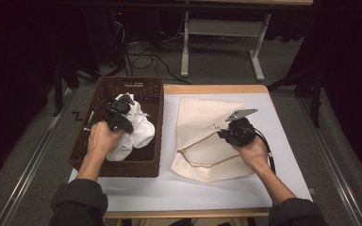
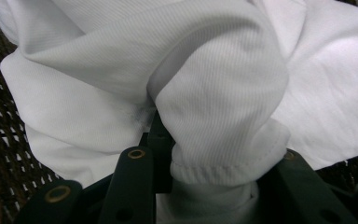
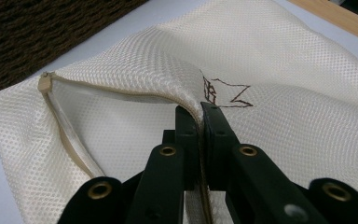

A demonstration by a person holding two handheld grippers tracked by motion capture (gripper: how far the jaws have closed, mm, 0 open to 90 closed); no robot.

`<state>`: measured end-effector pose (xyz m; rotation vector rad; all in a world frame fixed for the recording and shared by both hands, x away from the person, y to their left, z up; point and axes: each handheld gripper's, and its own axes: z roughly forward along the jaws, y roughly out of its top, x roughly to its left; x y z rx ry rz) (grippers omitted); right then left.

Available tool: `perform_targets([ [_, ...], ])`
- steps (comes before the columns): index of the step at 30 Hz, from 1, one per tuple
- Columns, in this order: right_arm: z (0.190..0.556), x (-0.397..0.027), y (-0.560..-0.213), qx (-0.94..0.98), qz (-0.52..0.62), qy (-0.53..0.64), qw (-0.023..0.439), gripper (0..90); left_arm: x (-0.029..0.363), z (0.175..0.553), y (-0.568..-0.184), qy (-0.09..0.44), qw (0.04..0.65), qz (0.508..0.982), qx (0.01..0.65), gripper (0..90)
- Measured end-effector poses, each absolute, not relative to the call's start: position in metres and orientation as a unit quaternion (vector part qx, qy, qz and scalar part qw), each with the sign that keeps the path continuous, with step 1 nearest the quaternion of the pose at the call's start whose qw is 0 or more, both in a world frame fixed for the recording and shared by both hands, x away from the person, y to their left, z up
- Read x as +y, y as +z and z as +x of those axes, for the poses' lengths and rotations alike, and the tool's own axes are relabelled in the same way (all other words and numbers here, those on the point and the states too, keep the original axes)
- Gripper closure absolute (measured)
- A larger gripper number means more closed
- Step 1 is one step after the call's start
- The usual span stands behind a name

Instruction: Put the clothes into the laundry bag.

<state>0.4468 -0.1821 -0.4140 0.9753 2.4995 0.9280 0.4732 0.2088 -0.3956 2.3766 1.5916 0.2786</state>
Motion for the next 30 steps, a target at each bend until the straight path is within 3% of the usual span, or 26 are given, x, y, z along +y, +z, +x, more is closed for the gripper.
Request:
perform_targets([
  [30,0.447,-0.183,-0.414,0.871,0.342,0.321,0.149,87.0,0.19,0.443,-0.332,0.087,0.194,0.85,0.483,65.8],
])
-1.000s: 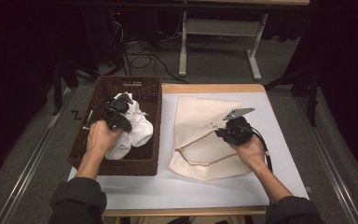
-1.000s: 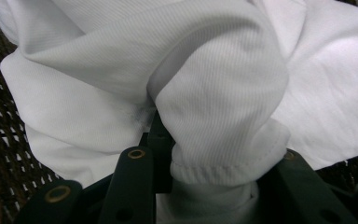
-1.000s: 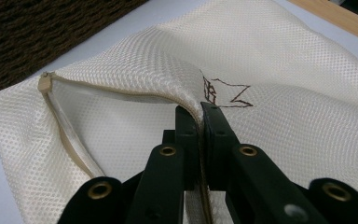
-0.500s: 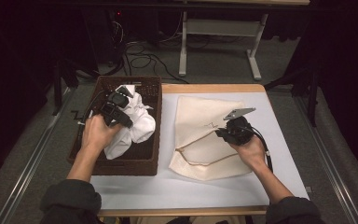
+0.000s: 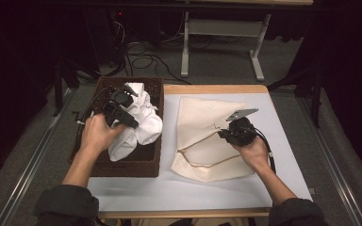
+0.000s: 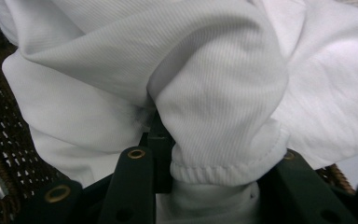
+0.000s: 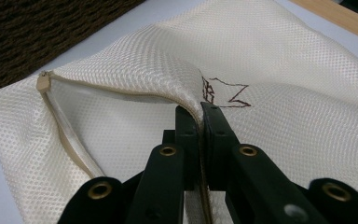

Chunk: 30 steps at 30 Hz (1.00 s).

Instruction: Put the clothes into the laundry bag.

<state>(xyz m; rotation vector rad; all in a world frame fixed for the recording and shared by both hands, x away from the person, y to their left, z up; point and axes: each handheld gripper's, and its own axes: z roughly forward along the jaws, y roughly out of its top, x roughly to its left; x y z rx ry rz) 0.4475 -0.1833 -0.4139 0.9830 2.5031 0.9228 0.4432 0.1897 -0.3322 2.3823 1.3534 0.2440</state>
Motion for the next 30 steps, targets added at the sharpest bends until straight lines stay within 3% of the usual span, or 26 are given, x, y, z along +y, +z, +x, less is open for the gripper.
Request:
perform_targets([
  [16,0.45,-0.182,-0.415,0.871,0.344,0.318,0.149,87.1,0.182,0.422,-0.316,0.075,0.232,0.86,0.448,65.8],
  [30,0.453,-0.183,-0.416,0.87,0.348,0.318,0.148,87.1,0.141,0.406,-0.312,0.063,0.24,0.888,0.387,65.6],
])
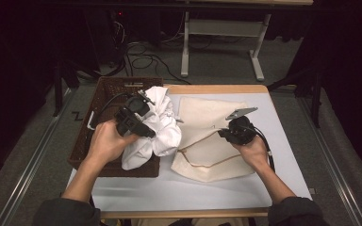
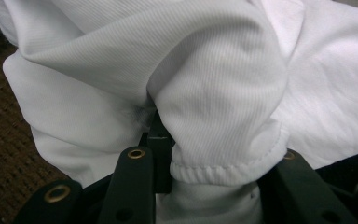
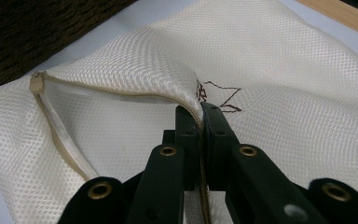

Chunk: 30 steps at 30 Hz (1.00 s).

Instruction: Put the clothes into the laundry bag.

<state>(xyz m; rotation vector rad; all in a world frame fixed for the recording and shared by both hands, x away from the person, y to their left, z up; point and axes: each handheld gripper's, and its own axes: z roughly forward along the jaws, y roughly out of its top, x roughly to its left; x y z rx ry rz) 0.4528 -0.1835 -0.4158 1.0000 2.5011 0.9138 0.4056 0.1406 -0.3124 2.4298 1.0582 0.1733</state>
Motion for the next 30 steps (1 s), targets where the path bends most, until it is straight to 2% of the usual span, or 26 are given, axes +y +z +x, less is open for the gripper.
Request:
perform_targets([
  [14,0.458,-0.188,-0.417,0.867,0.356,0.318,0.143,87.1,0.093,0.393,-0.318,0.042,0.246,0.91,0.333,65.4],
  [30,0.466,-0.185,-0.416,0.864,0.363,0.316,0.145,87.3,0.047,0.374,-0.345,0.02,0.246,0.928,0.279,65.3],
])
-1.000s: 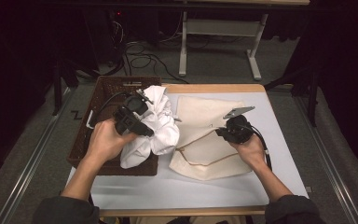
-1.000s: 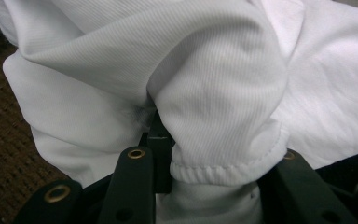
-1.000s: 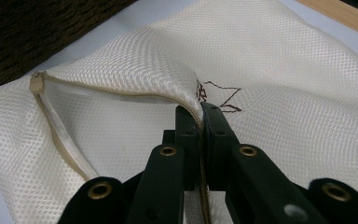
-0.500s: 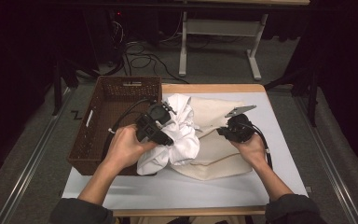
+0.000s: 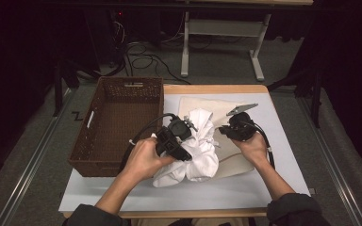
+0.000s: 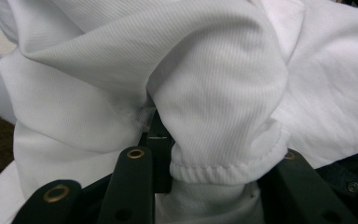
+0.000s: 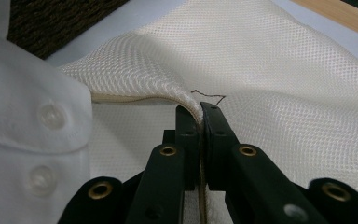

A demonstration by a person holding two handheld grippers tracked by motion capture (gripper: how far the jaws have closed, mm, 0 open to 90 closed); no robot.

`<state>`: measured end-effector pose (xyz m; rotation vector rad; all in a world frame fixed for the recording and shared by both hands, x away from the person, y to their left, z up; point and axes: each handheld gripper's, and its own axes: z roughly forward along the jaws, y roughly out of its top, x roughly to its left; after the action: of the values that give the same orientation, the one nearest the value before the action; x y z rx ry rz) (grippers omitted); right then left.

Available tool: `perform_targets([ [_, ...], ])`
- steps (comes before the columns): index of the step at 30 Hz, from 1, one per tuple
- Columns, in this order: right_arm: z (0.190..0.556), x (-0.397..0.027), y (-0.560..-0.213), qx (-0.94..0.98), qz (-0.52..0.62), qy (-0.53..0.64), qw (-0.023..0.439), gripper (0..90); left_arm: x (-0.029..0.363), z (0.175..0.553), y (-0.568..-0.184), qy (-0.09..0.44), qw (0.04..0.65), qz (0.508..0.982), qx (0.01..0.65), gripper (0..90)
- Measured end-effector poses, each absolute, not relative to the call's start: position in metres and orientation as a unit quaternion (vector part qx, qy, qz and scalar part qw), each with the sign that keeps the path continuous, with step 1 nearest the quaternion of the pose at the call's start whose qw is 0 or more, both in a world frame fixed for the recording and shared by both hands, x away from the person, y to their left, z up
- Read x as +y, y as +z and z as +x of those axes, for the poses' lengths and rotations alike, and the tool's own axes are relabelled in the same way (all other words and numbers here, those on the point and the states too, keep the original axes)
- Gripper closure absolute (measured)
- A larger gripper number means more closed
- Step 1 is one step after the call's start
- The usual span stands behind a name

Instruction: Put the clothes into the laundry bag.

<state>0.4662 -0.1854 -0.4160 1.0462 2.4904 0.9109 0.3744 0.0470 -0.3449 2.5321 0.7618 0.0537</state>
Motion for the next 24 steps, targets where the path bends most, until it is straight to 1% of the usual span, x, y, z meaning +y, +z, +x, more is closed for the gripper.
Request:
perform_targets([
  [12,0.471,-0.187,-0.417,0.862,0.366,0.32,0.145,87.4,0.005,0.368,-0.392,0.011,0.217,0.942,0.255,64.7],
  [17,0.474,-0.188,-0.419,0.86,0.37,0.323,0.143,87.5,-0.003,0.371,-0.411,-0.001,0.204,0.946,0.252,64.6],
  [20,0.472,-0.187,-0.418,0.863,0.363,0.321,0.144,87.7,-0.005,0.373,-0.42,0.002,0.195,0.948,0.253,64.4],
  [24,0.472,-0.186,-0.417,0.865,0.358,0.32,0.144,87.8,-0.008,0.377,-0.427,0.004,0.197,0.945,0.26,62.8],
])
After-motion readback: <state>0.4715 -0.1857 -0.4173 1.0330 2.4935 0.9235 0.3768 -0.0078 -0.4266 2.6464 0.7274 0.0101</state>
